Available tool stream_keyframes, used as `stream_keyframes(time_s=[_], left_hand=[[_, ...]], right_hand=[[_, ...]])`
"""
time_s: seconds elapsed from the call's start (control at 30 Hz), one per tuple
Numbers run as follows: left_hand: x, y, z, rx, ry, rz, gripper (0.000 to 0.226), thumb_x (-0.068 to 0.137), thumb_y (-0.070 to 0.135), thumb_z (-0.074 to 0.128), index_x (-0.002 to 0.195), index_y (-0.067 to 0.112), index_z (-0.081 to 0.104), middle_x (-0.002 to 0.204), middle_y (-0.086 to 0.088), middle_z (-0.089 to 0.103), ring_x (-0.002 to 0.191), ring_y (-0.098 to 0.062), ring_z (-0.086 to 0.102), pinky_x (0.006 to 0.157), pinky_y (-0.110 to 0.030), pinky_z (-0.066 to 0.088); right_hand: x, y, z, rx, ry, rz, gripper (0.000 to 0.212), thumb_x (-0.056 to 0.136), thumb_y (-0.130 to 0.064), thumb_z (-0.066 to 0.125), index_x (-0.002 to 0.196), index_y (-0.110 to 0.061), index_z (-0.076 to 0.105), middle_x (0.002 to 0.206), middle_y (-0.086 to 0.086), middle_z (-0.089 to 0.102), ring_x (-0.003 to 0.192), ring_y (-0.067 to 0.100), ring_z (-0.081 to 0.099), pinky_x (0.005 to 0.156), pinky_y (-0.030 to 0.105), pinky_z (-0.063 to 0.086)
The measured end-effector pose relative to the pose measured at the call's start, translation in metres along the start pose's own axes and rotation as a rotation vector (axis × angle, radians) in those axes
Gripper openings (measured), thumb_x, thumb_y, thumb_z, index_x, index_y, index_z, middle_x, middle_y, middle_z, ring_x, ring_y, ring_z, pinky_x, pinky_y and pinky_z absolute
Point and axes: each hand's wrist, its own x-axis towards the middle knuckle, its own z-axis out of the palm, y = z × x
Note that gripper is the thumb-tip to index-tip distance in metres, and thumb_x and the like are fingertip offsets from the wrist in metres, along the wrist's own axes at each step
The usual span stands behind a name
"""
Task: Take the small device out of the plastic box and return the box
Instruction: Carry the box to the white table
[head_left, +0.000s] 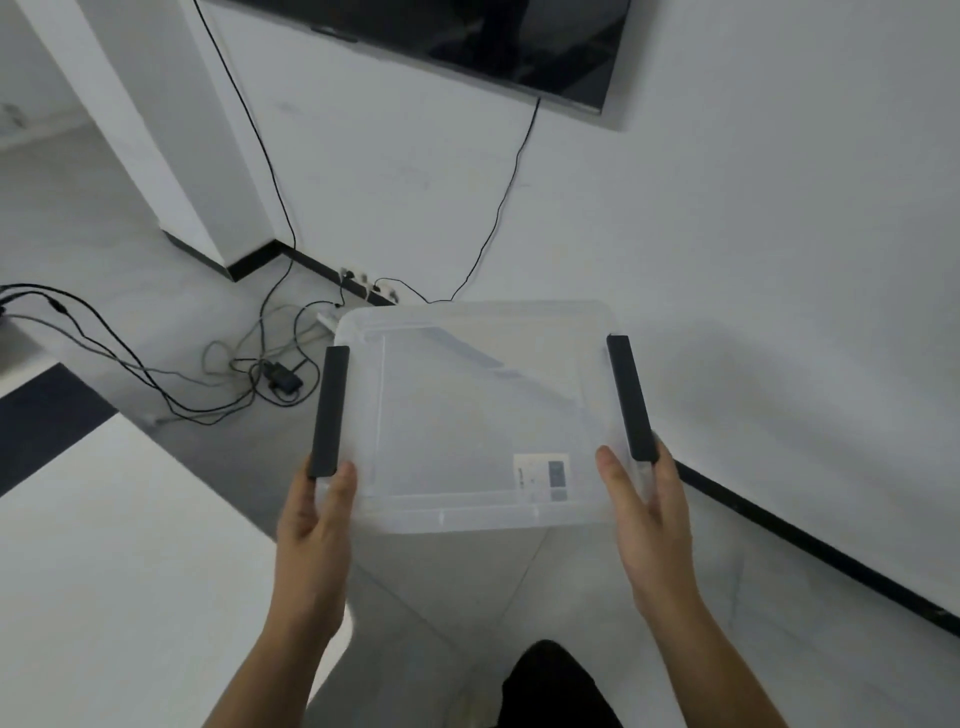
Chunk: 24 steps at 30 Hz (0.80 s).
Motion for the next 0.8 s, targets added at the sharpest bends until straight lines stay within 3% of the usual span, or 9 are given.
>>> stream_keyframes(time_s=[0.17, 0.37, 0.47, 0.57, 0.67, 0.73, 0.8], left_hand=[[0.102, 0.004, 0.001, -0.022, 0.165, -0.004, 0.035, 0.093, 0.046, 0.061, 0.127, 0.037, 0.065, 0.124, 0.001, 0.071, 0.123, -0.025, 0.062, 0.109, -0.056, 0.043], [0.215, 0.020, -0.015, 0.036, 0.471, -0.017, 0.058, 0.083, 0.061, 0.057, 0.137, 0.037, 0.057, 0.133, 0.006, 0.065, 0.127, -0.019, 0.057, 0.112, -0.052, 0.041], [0.244, 0.034, -0.034, -0.013, 0.631, 0.013, 0.046, 0.089, 0.052, 0.056, 0.133, 0.037, 0.060, 0.128, 0.007, 0.067, 0.122, -0.017, 0.061, 0.108, -0.048, 0.045], [0.245, 0.044, -0.061, -0.076, 0.834, 0.015, 0.036, 0.097, 0.044, 0.055, 0.132, 0.036, 0.061, 0.128, 0.006, 0.068, 0.121, -0.017, 0.062, 0.107, -0.048, 0.046], [0.231, 0.043, -0.090, -0.140, 1.082, -0.015, 0.040, 0.096, 0.048, 0.055, 0.134, 0.036, 0.059, 0.132, 0.009, 0.066, 0.125, -0.015, 0.059, 0.111, -0.047, 0.042], [0.221, 0.038, -0.109, -0.178, 1.230, -0.022, 0.045, 0.092, 0.053, 0.056, 0.135, 0.038, 0.059, 0.132, 0.010, 0.066, 0.126, -0.017, 0.059, 0.111, -0.047, 0.042], [0.215, 0.026, -0.128, -0.205, 1.355, -0.028, 0.044, 0.093, 0.053, 0.055, 0.134, 0.038, 0.059, 0.130, 0.010, 0.066, 0.125, -0.021, 0.059, 0.109, -0.046, 0.044]], right_hand=[[0.107, -0.001, 0.095, -0.052, -0.185, -0.020, 0.042, 0.092, -0.033, 0.064, 0.129, -0.043, 0.048, 0.104, -0.054, 0.052, 0.101, -0.032, 0.046, 0.075, -0.009, 0.032], [0.233, -0.013, 0.240, -0.073, -0.487, -0.033, 0.044, 0.093, -0.032, 0.063, 0.133, -0.040, 0.047, 0.104, -0.054, 0.052, 0.099, -0.035, 0.043, 0.075, -0.010, 0.030], [0.273, -0.027, 0.320, -0.103, -0.681, -0.080, 0.043, 0.093, -0.031, 0.063, 0.130, -0.046, 0.046, 0.108, -0.053, 0.047, 0.099, -0.038, 0.040, 0.076, -0.011, 0.028], [0.278, -0.044, 0.399, -0.128, -0.935, -0.105, 0.042, 0.093, -0.032, 0.063, 0.118, -0.057, 0.038, 0.103, -0.058, 0.042, 0.096, -0.041, 0.038, 0.075, -0.011, 0.028], [0.260, -0.045, 0.474, -0.151, -1.197, -0.167, 0.046, 0.092, -0.034, 0.063, 0.133, -0.042, 0.046, 0.118, -0.044, 0.051, 0.107, -0.030, 0.045, 0.081, -0.007, 0.033], [0.236, -0.044, 0.519, -0.171, -1.345, -0.204, 0.057, 0.090, -0.039, 0.065, 0.143, -0.032, 0.043, 0.132, -0.031, 0.052, 0.118, -0.021, 0.045, 0.093, 0.000, 0.035], [0.210, -0.038, 0.562, -0.192, -1.483, -0.213, 0.056, 0.089, -0.040, 0.066, 0.141, -0.035, 0.044, 0.134, -0.026, 0.053, 0.122, -0.015, 0.047, 0.101, 0.011, 0.038]])
